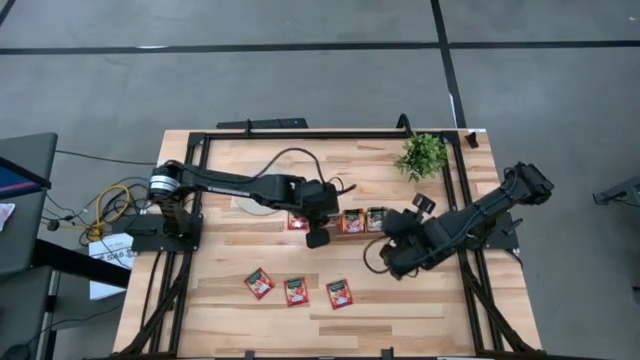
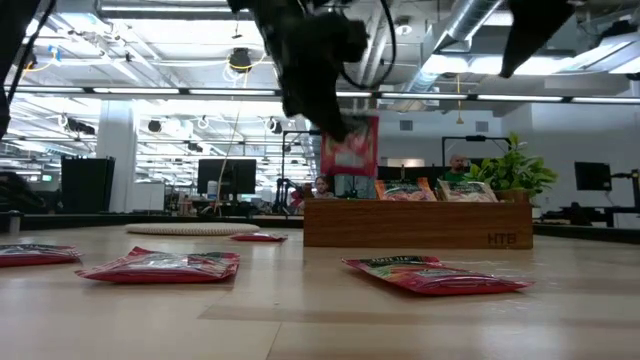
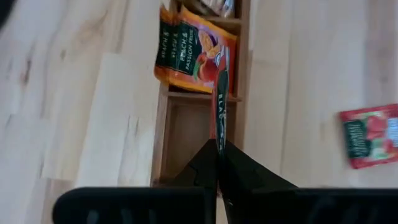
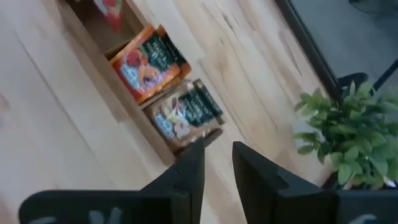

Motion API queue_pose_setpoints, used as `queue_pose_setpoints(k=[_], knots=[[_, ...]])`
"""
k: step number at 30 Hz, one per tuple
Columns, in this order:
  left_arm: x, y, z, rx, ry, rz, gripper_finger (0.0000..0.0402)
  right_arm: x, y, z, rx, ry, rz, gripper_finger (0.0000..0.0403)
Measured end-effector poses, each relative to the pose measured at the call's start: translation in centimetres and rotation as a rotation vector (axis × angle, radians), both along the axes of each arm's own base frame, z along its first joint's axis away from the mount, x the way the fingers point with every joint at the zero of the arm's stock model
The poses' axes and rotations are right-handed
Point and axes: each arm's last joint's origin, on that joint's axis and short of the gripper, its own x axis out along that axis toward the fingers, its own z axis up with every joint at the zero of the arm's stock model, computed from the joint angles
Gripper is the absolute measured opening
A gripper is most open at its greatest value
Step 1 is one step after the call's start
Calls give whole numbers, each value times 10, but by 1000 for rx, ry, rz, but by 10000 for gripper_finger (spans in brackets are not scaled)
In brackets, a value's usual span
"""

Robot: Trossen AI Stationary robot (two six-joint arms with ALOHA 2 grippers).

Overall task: Pick & Place Tea
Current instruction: Put the red tea bag into the left section of the wooden organizer

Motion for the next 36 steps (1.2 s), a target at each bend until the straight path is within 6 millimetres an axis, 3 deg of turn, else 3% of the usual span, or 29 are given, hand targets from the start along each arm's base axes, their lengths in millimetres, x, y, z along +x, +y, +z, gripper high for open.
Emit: queue_pose_setpoints(k=[4, 13, 36], knots=[[5, 1, -14, -2, 42, 5, 0, -10, 9, 0, -3, -9, -29, 76], [6, 8, -15, 20, 33, 46, 0, -20, 21, 1, 4, -39, -47, 75], [19, 15, -46, 29, 65, 126, 0, -21, 21, 1, -9, -29, -40, 75]])
